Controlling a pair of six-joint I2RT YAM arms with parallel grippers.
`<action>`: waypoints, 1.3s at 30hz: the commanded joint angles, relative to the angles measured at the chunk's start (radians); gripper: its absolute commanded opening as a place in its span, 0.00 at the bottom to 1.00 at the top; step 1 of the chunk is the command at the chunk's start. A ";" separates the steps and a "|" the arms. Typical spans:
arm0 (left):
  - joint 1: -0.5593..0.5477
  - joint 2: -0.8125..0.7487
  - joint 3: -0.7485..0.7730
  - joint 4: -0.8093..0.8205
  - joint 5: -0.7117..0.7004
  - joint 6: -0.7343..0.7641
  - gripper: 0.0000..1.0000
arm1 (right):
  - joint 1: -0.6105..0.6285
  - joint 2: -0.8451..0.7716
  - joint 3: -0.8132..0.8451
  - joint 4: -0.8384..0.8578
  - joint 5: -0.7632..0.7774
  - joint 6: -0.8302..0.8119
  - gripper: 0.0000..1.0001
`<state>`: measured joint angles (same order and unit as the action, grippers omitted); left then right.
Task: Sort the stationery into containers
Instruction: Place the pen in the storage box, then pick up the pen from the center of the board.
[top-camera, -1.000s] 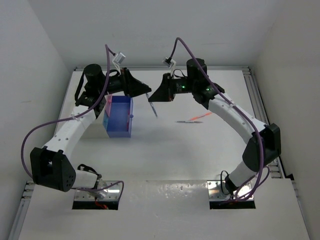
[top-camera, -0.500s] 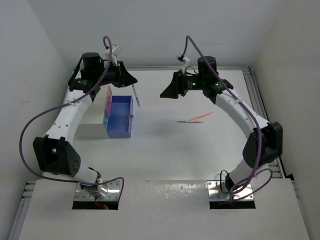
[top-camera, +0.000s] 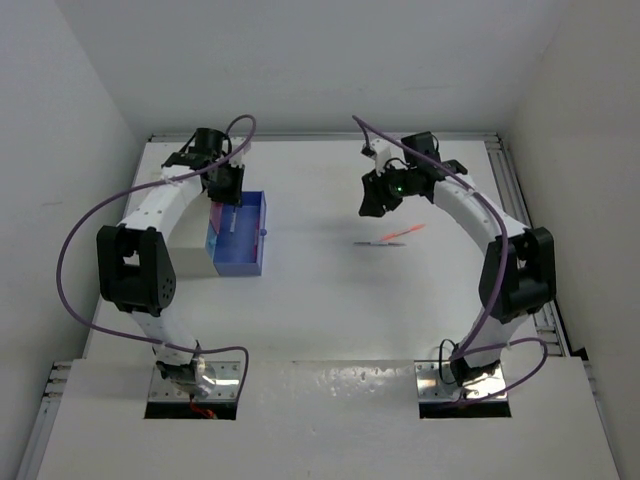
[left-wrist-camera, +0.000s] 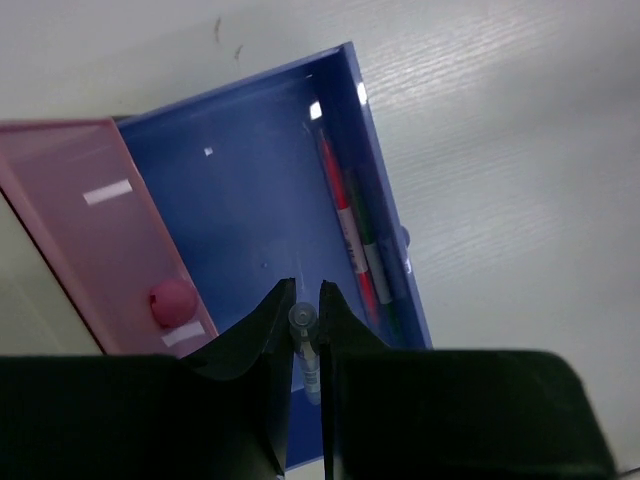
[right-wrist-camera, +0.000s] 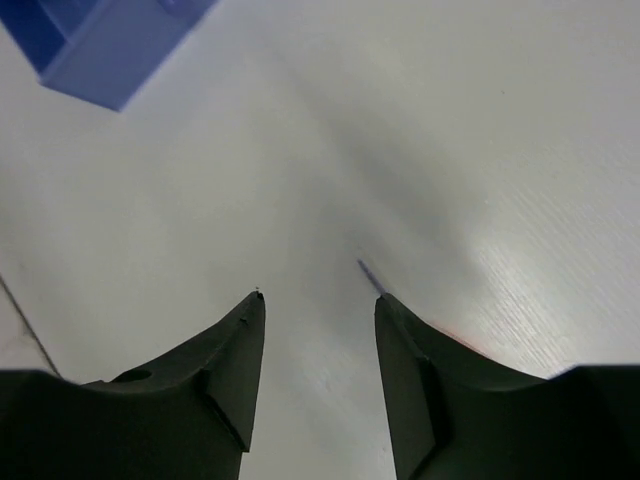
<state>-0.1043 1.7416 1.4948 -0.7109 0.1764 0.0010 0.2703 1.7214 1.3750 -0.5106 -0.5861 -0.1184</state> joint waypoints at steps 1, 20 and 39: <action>0.006 -0.022 -0.017 0.028 -0.052 0.019 0.00 | -0.002 0.023 -0.004 -0.046 0.107 -0.191 0.46; 0.006 -0.066 -0.028 0.027 0.077 0.010 0.41 | 0.130 0.257 0.022 -0.147 0.272 -0.629 0.34; 0.006 -0.094 -0.013 0.024 0.083 0.008 0.41 | 0.176 0.305 -0.043 -0.086 0.379 -0.733 0.03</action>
<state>-0.1040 1.7107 1.4612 -0.7021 0.2443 0.0139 0.4248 2.0487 1.3647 -0.6231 -0.2344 -0.8097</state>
